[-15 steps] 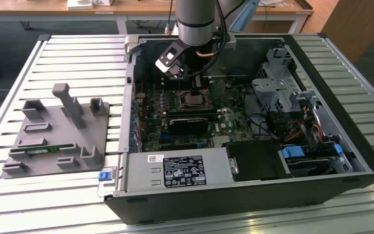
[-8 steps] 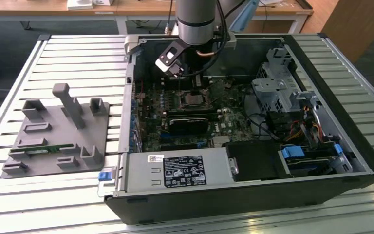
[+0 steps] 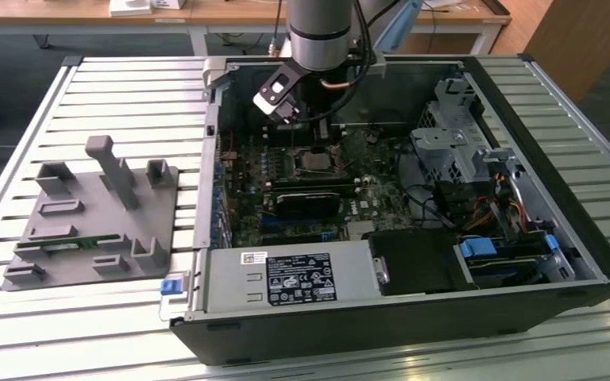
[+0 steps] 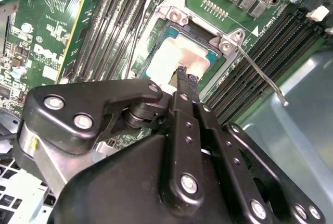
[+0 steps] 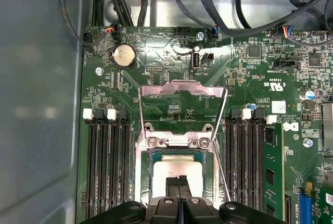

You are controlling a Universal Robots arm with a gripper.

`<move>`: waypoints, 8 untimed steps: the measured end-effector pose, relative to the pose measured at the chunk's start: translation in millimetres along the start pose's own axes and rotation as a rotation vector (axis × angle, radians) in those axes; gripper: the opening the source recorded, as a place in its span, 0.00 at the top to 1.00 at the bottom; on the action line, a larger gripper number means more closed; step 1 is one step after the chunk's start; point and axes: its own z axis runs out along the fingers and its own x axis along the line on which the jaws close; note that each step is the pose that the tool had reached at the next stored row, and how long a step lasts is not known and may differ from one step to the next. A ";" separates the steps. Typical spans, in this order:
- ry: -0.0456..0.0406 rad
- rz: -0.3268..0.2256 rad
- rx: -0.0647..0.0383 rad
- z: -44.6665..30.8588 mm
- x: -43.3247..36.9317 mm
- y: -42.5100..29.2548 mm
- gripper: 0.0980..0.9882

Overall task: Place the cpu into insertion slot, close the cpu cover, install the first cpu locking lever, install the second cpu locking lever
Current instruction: 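Close the cpu cover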

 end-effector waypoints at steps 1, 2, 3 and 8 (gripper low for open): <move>-0.0001 0.000 0.000 -1.9 0.0 0.1 0.99; -0.0001 0.000 0.000 -4.0 0.0 0.3 0.99; 0.0000 0.000 0.000 -5.9 0.0 0.4 0.99; -0.0001 0.000 0.001 -19.5 0.1 1.4 0.99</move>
